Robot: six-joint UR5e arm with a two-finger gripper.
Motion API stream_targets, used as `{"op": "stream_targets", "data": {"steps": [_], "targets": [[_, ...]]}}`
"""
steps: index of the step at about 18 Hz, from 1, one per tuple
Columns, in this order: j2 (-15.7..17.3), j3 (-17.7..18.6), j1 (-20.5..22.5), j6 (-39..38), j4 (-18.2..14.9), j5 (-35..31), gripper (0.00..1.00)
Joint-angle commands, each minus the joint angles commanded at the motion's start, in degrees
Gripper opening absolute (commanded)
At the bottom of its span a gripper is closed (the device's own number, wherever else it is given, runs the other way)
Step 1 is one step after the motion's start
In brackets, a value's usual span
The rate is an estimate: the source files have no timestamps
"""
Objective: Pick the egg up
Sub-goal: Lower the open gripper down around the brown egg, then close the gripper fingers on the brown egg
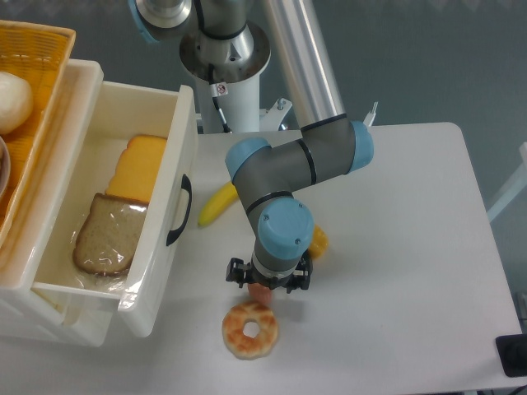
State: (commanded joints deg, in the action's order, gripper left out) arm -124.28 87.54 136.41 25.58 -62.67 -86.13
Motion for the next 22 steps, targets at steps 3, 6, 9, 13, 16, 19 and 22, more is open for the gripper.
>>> {"op": "stream_targets", "data": {"steps": [3,6,9,13,16,19,22], "targets": [[0.0,0.26,-0.09,0.09,0.0,0.0,1.0],[-0.53,0.35,-0.53,0.18,0.09,0.0,1.0],[-0.62,0.53,-0.79,0.44,0.09,-0.09,0.99],[-0.53,0.53,-0.88,0.7,0.09,0.0,0.74],[-0.62,0.53,-0.97,0.7,0.17,-0.09,0.63],[-0.44,0.53,-0.88,0.7,0.17,-0.09,0.55],[-0.18,0.53,-0.88,0.7,0.09,-0.09,0.41]]}}
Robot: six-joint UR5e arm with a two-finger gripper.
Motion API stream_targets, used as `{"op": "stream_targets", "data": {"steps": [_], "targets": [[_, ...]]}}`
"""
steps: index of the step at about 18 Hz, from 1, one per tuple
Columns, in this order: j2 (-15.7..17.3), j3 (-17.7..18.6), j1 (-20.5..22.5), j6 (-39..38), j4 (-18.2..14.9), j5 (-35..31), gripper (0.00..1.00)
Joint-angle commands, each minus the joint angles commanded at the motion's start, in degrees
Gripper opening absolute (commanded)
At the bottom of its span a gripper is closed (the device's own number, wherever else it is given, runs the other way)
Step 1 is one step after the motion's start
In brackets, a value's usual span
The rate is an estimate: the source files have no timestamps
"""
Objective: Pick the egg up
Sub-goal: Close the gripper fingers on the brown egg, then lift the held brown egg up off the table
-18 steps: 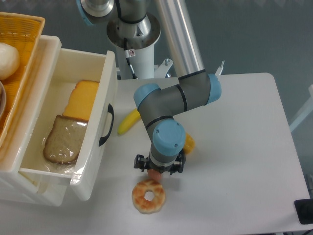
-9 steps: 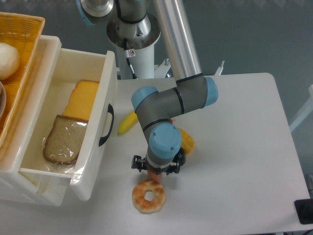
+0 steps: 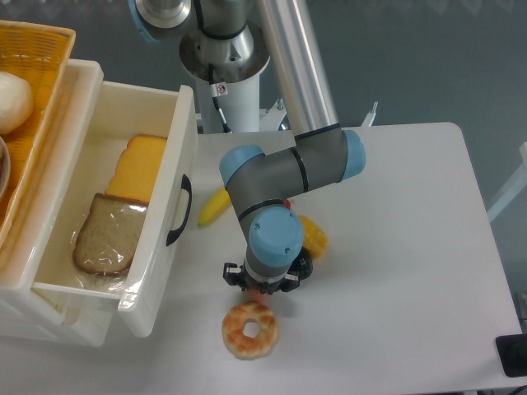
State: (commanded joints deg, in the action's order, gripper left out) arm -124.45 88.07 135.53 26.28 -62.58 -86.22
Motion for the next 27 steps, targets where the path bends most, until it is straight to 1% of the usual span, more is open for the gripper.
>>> {"op": "stream_targets", "data": {"steps": [2,4,6,10,13,16,18,20,23,27], "targets": [[0.18,-0.09,0.0,0.09,0.0,0.09,0.32],[0.26,-0.26,0.09,0.7,0.0,0.09,0.3],[1.05,-0.53,0.17,2.01,0.0,0.18,0.28],[3.25,-1.32,0.09,8.77,-0.18,0.44,0.28],[4.92,-1.58,0.0,17.2,-0.26,0.44,0.28],[6.85,-1.67,-0.09,27.48,-0.35,0.35,0.28],[8.08,-1.32,-0.35,32.67,-0.53,0.26,0.28],[9.31,-0.97,-0.44,34.89,-0.62,0.18,0.28],[10.37,-0.79,-1.23,40.33,-0.62,0.26,0.28],[10.72,-0.88,-1.85,41.92,-1.05,-0.18,0.28]]}}
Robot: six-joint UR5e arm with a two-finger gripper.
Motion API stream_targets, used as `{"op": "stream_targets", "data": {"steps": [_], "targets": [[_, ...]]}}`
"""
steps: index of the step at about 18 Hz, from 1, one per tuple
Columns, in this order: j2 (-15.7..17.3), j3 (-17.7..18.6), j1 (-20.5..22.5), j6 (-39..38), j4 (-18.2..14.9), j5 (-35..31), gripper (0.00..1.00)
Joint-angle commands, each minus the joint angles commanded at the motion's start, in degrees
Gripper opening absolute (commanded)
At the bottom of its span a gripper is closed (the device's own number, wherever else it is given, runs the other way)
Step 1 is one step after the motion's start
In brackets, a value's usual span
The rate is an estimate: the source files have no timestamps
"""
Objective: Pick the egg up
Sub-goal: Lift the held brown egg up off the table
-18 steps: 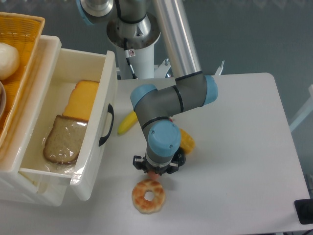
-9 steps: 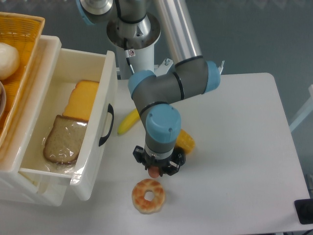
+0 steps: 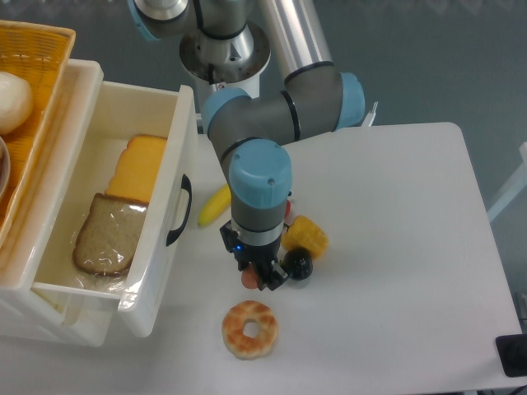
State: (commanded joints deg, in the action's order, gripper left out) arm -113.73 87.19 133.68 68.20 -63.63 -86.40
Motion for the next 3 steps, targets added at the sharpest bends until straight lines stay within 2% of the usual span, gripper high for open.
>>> {"op": "stream_targets", "data": {"steps": [3], "targets": [[0.35,0.09,0.0,0.09,-0.09,-0.44,0.28]]}}
